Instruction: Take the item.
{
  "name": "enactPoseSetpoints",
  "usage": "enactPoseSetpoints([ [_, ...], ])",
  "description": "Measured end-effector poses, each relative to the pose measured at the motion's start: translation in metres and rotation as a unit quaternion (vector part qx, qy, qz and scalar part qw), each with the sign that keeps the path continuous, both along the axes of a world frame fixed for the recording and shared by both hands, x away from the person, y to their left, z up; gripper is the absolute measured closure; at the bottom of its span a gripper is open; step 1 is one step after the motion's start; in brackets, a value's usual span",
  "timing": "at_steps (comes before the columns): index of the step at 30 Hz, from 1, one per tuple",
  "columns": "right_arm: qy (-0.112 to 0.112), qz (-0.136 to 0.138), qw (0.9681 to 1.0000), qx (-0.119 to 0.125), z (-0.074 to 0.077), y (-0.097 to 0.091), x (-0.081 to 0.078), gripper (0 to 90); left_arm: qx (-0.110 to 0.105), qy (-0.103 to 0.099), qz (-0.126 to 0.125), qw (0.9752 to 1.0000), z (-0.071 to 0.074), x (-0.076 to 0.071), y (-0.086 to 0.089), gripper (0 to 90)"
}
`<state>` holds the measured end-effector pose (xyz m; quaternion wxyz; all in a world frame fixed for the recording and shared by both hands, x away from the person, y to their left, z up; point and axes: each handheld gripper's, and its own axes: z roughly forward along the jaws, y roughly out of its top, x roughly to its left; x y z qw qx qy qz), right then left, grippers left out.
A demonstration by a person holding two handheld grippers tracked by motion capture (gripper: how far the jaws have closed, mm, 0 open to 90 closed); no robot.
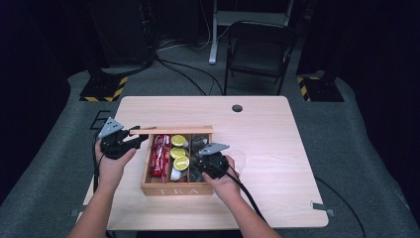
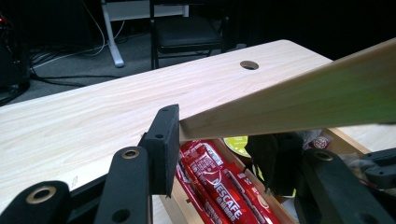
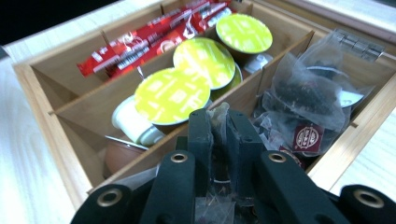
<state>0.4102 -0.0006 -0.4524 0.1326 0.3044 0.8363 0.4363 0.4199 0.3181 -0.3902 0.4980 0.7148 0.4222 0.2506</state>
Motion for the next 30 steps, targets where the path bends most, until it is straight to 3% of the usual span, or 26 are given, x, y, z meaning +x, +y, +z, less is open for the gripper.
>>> enactPoseSetpoints([
  [7, -0.002, -0.007, 0.9997, 0.023, 0.011, -0.003, -0.004, 81.4, 0.002, -0.002, 0.001, 1.0000, 0.000, 0.000, 0.000, 54.1],
  [13, -0.021, 0.006, 0.9995, 0.023, 0.023, -0.006, -0.009, 81.4, 0.005, 0.000, 0.000, 1.0000, -0.001, 0.000, 0.000, 54.0],
  [18, -0.024, 0.001, 0.9993, 0.028, 0.030, -0.009, -0.014, 81.4, 0.003, 0.000, 0.000, 1.0000, -0.001, 0.000, 0.000, 54.0],
  [30, -0.042, -0.023, 0.9986, 0.025, 0.041, -0.040, -0.022, 81.3, 0.002, 0.001, -0.001, 1.0000, -0.001, 0.000, 0.000, 53.9],
])
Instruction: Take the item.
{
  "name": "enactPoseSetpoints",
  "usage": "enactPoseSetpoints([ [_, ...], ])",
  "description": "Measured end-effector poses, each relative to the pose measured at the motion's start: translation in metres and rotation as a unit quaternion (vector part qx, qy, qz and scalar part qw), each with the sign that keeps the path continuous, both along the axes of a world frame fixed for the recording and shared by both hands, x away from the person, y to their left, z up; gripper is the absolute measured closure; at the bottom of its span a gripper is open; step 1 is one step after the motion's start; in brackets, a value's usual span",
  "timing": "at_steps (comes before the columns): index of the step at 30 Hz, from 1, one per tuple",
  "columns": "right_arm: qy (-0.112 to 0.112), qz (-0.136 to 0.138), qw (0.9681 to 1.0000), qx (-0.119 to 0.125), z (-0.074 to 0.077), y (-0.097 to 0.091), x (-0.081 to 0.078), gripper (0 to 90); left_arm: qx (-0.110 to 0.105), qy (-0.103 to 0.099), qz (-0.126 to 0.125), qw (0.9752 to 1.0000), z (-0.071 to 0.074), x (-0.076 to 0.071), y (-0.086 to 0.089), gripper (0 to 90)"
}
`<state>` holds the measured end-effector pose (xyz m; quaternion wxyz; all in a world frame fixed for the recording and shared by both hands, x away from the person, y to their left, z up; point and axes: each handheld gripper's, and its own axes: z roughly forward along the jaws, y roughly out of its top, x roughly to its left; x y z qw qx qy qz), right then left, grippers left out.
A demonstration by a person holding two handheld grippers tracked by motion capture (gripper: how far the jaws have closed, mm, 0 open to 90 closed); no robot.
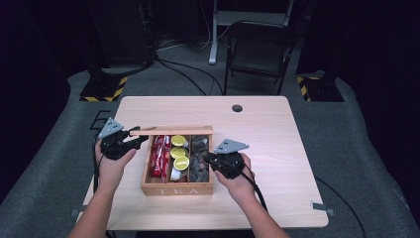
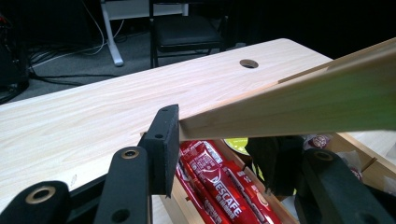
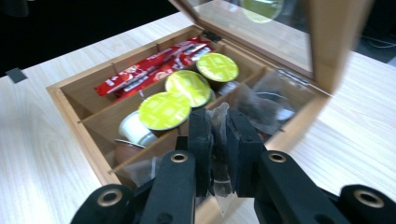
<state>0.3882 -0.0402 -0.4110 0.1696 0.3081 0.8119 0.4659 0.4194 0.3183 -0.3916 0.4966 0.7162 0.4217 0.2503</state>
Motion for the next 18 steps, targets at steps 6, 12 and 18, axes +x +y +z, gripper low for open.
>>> enactPoseSetpoints([
  [6, -0.006, -0.025, 0.9997, 0.003, 0.003, -0.023, 0.001, 81.3, 0.000, 0.000, 0.000, 1.0000, 0.000, 0.000, 0.000, 53.9],
  [12, -0.006, -0.050, 0.9987, 0.008, 0.004, -0.041, 0.002, 81.3, -0.001, 0.001, 0.000, 1.0000, 0.000, 0.000, 0.000, 53.9],
  [18, -0.008, -0.065, 0.9978, 0.007, 0.003, -0.054, 0.003, 81.3, 0.002, 0.004, -0.001, 1.0000, -0.001, 0.000, 0.000, 53.8],
])
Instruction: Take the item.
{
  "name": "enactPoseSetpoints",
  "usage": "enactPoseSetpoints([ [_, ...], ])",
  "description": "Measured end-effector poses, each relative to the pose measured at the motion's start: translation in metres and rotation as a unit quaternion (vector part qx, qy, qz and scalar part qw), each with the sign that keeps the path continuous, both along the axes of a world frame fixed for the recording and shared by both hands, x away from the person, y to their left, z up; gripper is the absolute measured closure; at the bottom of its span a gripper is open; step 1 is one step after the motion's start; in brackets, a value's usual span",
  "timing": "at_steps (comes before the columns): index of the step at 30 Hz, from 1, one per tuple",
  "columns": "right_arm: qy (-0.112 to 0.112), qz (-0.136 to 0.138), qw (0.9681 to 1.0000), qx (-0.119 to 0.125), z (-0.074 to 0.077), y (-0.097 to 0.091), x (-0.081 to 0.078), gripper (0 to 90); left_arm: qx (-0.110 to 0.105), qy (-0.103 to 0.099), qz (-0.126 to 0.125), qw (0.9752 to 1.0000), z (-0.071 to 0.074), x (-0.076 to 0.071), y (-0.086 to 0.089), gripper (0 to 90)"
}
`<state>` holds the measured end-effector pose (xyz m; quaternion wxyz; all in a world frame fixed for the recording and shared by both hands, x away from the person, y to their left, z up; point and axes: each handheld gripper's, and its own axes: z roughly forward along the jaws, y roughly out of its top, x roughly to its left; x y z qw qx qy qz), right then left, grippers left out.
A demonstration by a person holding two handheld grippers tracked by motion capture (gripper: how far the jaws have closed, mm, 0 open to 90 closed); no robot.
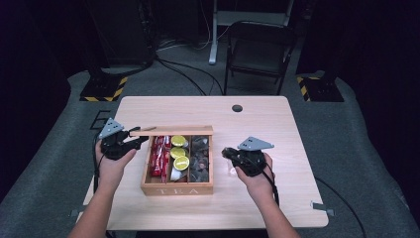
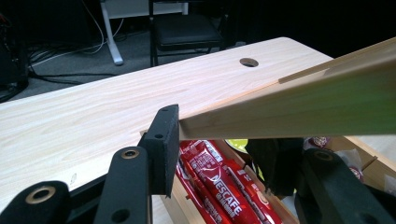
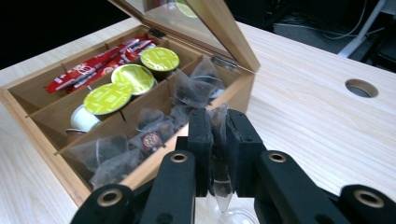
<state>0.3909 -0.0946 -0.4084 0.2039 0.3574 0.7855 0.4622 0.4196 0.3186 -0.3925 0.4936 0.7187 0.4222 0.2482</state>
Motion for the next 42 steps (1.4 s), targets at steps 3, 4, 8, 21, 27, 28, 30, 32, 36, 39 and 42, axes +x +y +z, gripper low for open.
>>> enactPoseSetpoints([
  [3, 0.002, -0.008, 1.0000, -0.002, -0.002, -0.005, 0.000, 81.3, -0.001, 0.000, 0.000, 1.0000, 0.000, 0.000, 0.000, 53.9],
  [4, 0.004, -0.013, 0.9999, -0.003, -0.002, -0.007, 0.000, 81.3, -0.002, -0.001, 0.001, 1.0000, 0.000, 0.000, 0.000, 53.8],
  [8, 0.003, -0.018, 0.9998, -0.004, -0.005, -0.012, 0.001, 81.3, -0.003, 0.000, 0.000, 1.0000, 0.000, 0.000, 0.000, 53.8],
  [21, 0.015, -0.034, 0.9992, -0.015, -0.016, -0.020, 0.008, 81.2, -0.002, 0.002, 0.000, 1.0000, -0.001, 0.000, 0.000, 53.8],
  [27, 0.023, -0.039, 0.9988, -0.020, -0.023, -0.018, 0.010, 81.1, -0.003, 0.003, 0.000, 1.0000, -0.001, 0.000, 0.000, 53.7],
  [28, 0.022, -0.037, 0.9988, -0.022, -0.024, -0.018, 0.010, 81.1, -0.003, 0.003, 0.000, 1.0000, -0.001, 0.000, 0.000, 53.7],
  [30, 0.024, -0.039, 0.9987, -0.022, -0.026, -0.017, 0.011, 81.1, -0.003, 0.002, 0.000, 1.0000, -0.001, 0.000, 0.000, 53.7],
  [32, 0.028, -0.039, 0.9985, -0.027, -0.028, -0.017, 0.012, 81.1, -0.003, 0.002, 0.000, 1.0000, -0.001, 0.001, 0.000, 53.7],
  [36, 0.030, -0.042, 0.9983, -0.028, -0.031, -0.016, 0.014, 80.9, -0.003, 0.003, 0.000, 1.0000, -0.001, 0.000, 0.000, 53.7],
  [39, 0.035, -0.043, 0.9981, -0.028, -0.033, -0.016, 0.015, 80.3, -0.002, 0.003, -0.001, 1.0000, -0.001, 0.000, 0.000, 53.7],
  [42, 0.035, -0.045, 0.9979, -0.030, -0.035, -0.015, 0.015, 77.3, -0.003, 0.003, -0.001, 1.0000, -0.001, 0.000, 0.000, 53.7],
])
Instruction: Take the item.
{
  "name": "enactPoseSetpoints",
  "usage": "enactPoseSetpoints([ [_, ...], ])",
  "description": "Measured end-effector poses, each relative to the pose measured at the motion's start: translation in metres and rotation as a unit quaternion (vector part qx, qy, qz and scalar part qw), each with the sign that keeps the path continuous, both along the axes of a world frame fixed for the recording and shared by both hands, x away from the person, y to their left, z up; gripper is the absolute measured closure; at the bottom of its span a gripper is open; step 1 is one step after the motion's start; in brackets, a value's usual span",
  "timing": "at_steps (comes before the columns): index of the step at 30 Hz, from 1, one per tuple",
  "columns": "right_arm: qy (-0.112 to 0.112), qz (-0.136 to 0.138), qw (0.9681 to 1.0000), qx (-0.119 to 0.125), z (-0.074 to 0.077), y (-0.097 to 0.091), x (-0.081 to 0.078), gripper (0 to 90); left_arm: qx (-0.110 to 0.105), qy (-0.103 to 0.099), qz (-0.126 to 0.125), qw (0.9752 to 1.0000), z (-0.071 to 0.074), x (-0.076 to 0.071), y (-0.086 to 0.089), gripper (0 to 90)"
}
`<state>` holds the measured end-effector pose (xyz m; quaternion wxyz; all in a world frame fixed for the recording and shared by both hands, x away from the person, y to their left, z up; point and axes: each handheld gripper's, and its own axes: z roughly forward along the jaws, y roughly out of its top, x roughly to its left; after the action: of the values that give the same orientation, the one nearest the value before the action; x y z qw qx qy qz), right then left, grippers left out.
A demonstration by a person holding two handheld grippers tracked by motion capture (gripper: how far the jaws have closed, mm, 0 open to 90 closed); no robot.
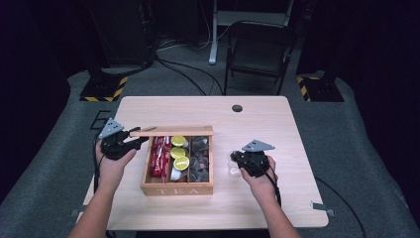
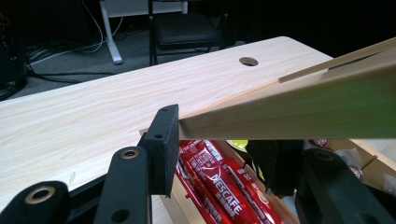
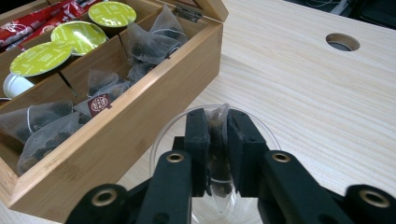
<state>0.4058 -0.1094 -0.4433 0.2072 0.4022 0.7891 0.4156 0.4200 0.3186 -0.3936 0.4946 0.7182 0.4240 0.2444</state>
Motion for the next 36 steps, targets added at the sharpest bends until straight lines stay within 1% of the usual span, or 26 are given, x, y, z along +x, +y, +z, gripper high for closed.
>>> enactPoseSetpoints([
  [1, 0.001, -0.001, 1.0000, -0.001, 0.000, 0.000, 0.000, 75.5, 0.000, 0.000, 0.000, 1.0000, 0.000, 0.000, 0.000, 53.7],
  [3, -0.003, -0.004, 1.0000, -0.002, -0.001, 0.000, 0.000, 72.1, 0.001, 0.000, -0.001, 1.0000, 0.000, 0.000, 0.000, 53.7],
  [4, 0.000, -0.008, 1.0000, 0.000, -0.001, 0.000, -0.001, 71.4, 0.000, 0.000, 0.000, 1.0000, 0.000, 0.000, 0.000, 53.7],
  [7, -0.007, -0.008, 0.9999, 0.002, -0.001, -0.001, -0.001, 69.9, 0.001, 0.000, -0.001, 1.0000, 0.000, 0.000, 0.000, 53.7],
  [11, -0.008, -0.012, 0.9999, 0.007, 0.001, -0.003, -0.004, 68.8, 0.001, 0.000, -0.001, 1.0000, 0.000, 0.000, 0.000, 53.7],
  [17, -0.020, -0.010, 0.9997, 0.010, 0.008, -0.001, -0.007, 63.4, 0.002, 0.000, -0.001, 1.0000, 0.000, 0.000, 0.000, 53.6],
  [20, -0.029, -0.003, 0.9995, 0.008, 0.012, 0.003, -0.007, 60.1, 0.003, -0.001, 0.000, 1.0000, 0.000, 0.000, 0.000, 53.6],
  [24, -0.037, 0.005, 0.9992, 0.011, 0.019, 0.011, -0.009, 56.7, 0.007, -0.002, -0.002, 1.0000, -0.001, -0.001, 0.000, 53.3],
  [26, -0.038, 0.014, 0.9991, 0.011, 0.021, 0.014, -0.009, 55.4, 0.008, -0.002, -0.002, 1.0000, 0.000, -0.002, 0.000, 53.3],
  [27, -0.036, 0.015, 0.9991, 0.014, 0.023, 0.016, -0.009, 54.8, 0.008, -0.003, -0.002, 1.0000, 0.000, -0.002, -0.001, 53.3],
  [32, -0.045, 0.029, 0.9985, 0.016, 0.028, 0.024, -0.009, 52.7, 0.008, -0.005, -0.002, 1.0000, 0.000, -0.003, -0.001, 53.3],
  [34, -0.041, 0.031, 0.9985, 0.017, 0.030, 0.026, -0.009, 52.4, 0.008, -0.006, -0.003, 1.0000, 0.000, -0.003, -0.001, 53.3],
  [36, -0.042, 0.038, 0.9982, 0.019, 0.032, 0.029, -0.007, 52.1, 0.008, -0.007, -0.003, 0.9999, 0.001, -0.004, 0.000, 53.3],
])
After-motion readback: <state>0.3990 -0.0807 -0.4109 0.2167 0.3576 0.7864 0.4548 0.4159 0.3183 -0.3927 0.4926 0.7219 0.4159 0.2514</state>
